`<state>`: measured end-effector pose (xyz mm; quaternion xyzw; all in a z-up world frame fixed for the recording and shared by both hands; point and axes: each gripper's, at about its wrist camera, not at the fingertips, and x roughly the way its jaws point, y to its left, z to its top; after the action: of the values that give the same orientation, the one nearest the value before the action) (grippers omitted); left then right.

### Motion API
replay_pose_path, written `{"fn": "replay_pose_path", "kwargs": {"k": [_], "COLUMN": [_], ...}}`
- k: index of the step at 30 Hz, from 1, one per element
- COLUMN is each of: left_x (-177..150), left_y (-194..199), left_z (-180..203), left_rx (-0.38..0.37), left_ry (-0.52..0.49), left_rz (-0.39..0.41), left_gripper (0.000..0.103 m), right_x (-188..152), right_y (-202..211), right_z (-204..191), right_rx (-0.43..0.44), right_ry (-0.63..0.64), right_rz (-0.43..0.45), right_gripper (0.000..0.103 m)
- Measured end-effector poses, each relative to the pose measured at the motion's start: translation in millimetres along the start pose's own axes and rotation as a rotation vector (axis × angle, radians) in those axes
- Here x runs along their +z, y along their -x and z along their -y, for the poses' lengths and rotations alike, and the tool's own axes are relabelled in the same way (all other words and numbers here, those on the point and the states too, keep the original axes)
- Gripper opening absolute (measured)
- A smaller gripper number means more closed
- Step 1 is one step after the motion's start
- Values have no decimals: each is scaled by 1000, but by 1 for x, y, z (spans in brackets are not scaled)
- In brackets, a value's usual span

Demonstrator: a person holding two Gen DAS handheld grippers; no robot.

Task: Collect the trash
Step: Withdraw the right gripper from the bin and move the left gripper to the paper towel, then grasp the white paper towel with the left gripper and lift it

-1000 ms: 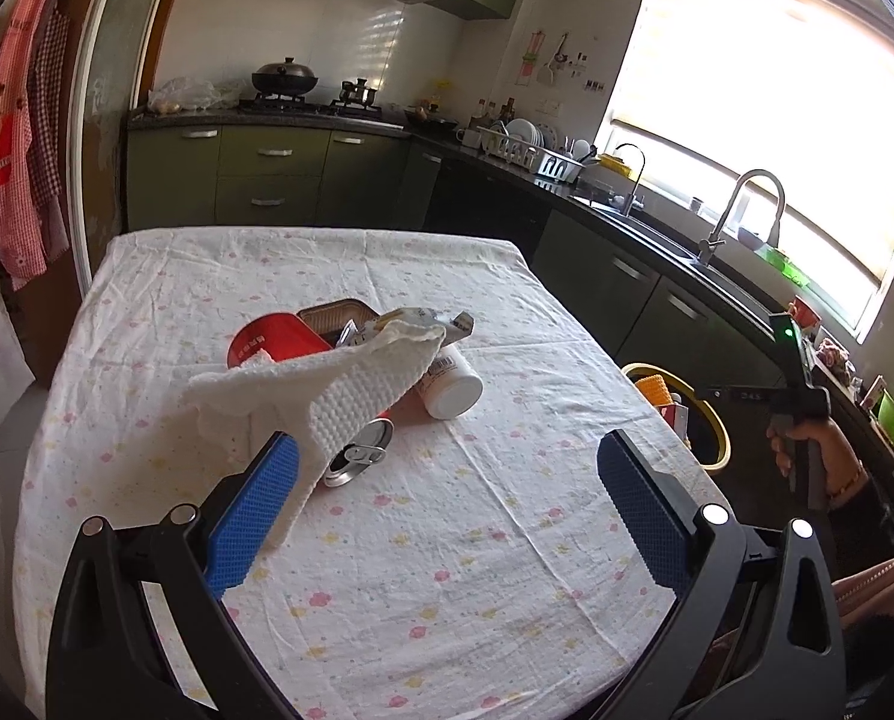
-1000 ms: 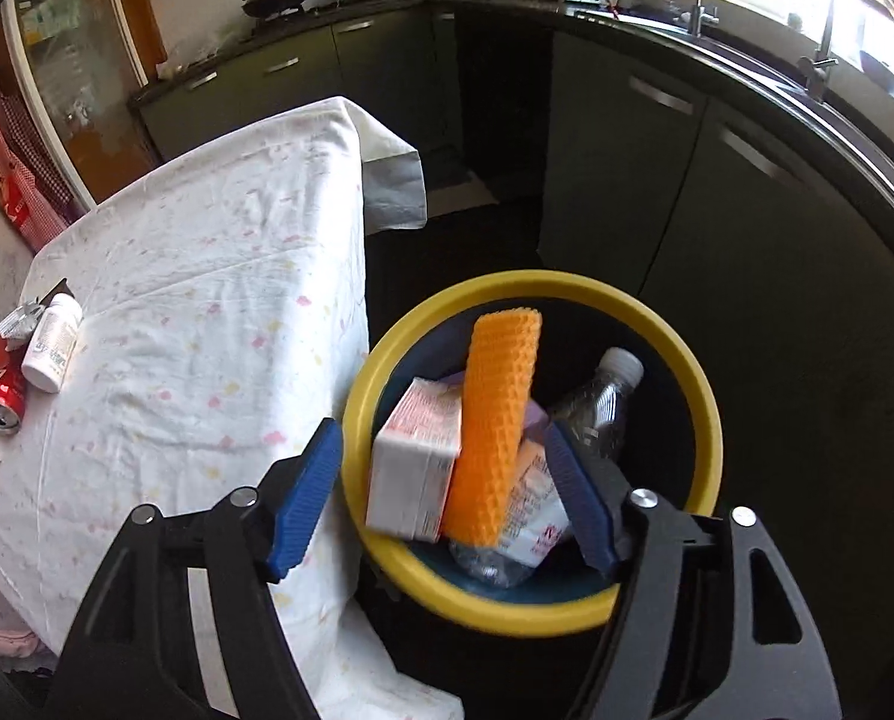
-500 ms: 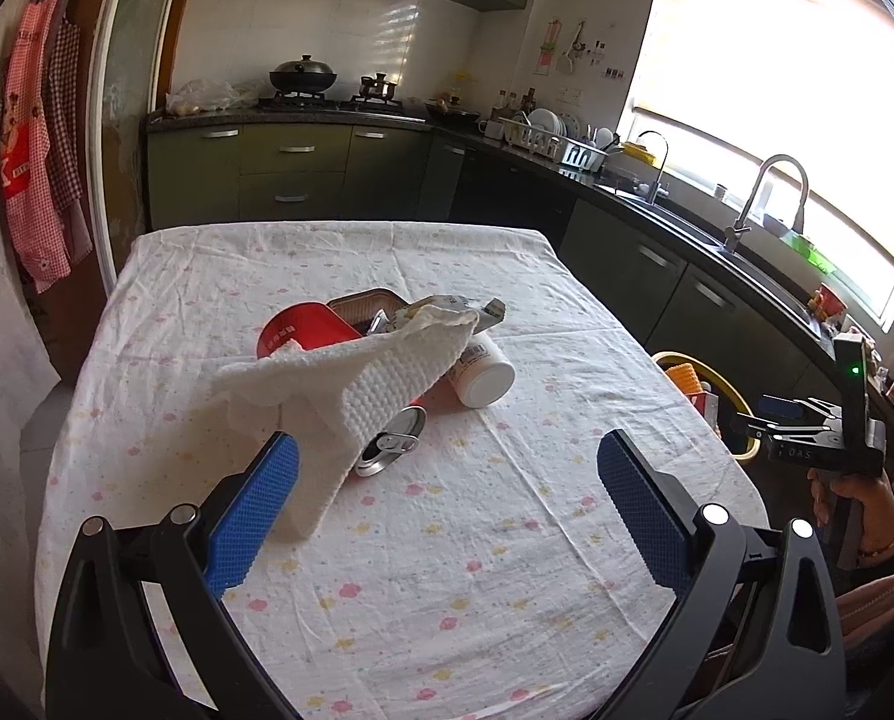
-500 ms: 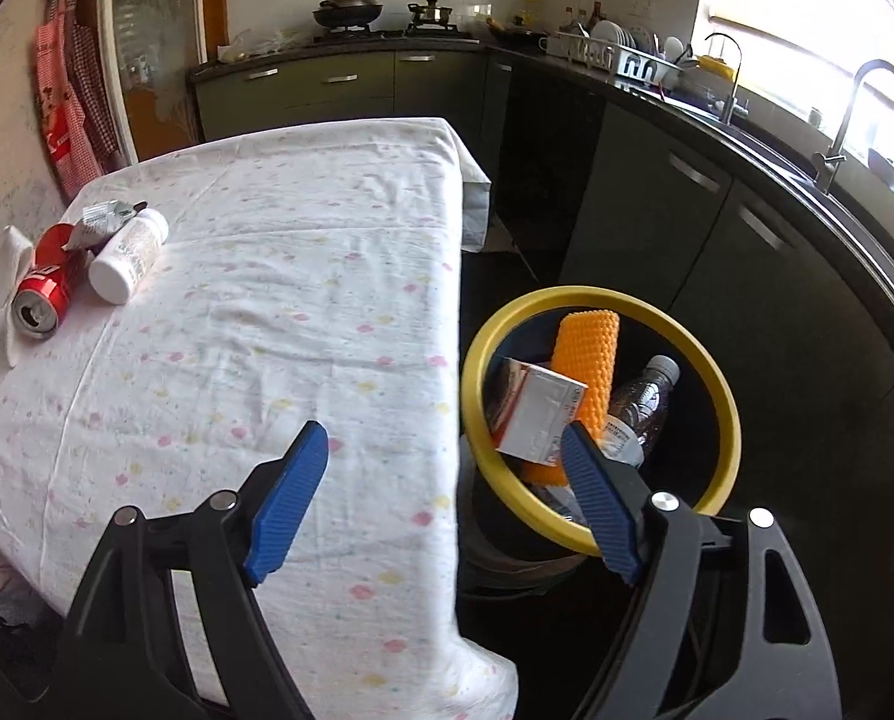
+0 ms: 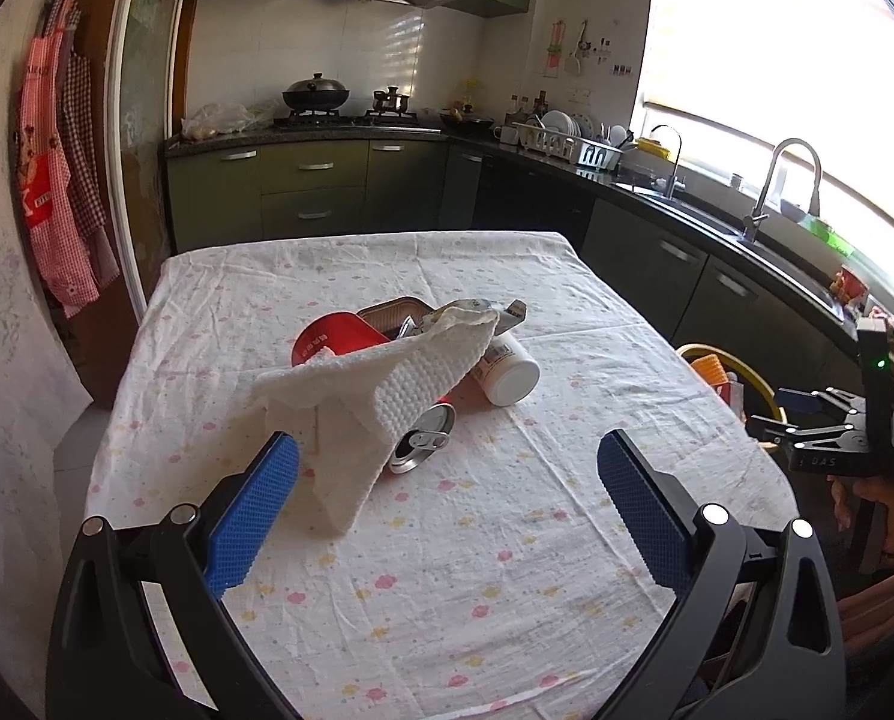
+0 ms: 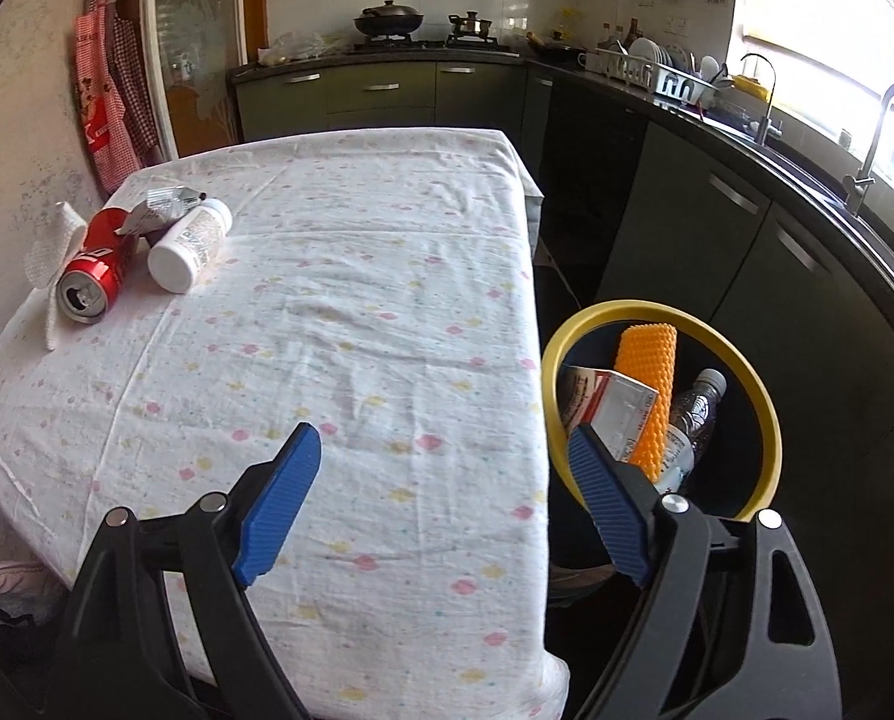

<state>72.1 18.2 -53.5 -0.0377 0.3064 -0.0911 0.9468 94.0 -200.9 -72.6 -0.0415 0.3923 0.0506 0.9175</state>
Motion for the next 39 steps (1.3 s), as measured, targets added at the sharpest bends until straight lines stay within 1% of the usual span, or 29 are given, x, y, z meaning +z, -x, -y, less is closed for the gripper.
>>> {"fn": "replay_pose_path", "kwargs": {"k": [7,11,13,15,17,20,22,24,26,28,29,30,31,32,33,35,37,38,39], "left_x": [-2,3,7,12,17,25,31,37,41,42,43,44,44,43,41,36,31,29,28], "left_y": [-7,-13,-15,-20,-27,-37,-45,-56,-66,-74,-77,-81,-84,-89,-92,-99,-96,-92,-88], "left_z": [-4,-13,-18,-21,-22,-19,-17,-18,-19,-22,-23,-25,-27,-30,-32,-40,-44,-45,-45], "left_rx": [60,84,78,58,14,-20,-6,22,21,39,47,46,45,39,31,11,-11,-22,-23], "left_ry": [-41,-58,-67,-70,-72,-79,-80,-70,-60,-54,-51,-46,-40,-29,-18,13,32,40,46], "left_rz": [-5,5,12,5,-5,-9,-8,-24,-42,-57,-66,-80,-93,-114,-130,-164,-151,-143,-138], "left_gripper": [98,98,98,98,98,98,98,98,98,97,91,82,76,63,55,50,40,23,13], "right_x": [-6,-8,-8,-9,-9,-8,-9,-9,-10,-12,-13,-13,-14,-14,-15,-15,-14,-14,-13], "right_y": [21,29,32,32,30,26,23,19,15,13,13,14,14,15,15,13,14,15,16], "right_z": [-3,0,1,3,4,4,2,1,2,3,4,6,8,10,11,13,14,14,14], "right_rx": [50,52,47,49,55,65,75,85,93,92,93,95,96,96,95,91,93,96,101], "right_ry": [-42,-56,-59,-67,-72,-73,-72,-73,-74,-75,-78,-84,-88,-94,-97,-104,-108,-108,-108], "right_rz": [56,67,73,74,74,68,63,58,47,41,42,43,45,46,46,39,47,52,56], "right_gripper": [84,85,85,86,86,86,86,86,86,86,86,86,87,88,88,88,88,88,88]}}
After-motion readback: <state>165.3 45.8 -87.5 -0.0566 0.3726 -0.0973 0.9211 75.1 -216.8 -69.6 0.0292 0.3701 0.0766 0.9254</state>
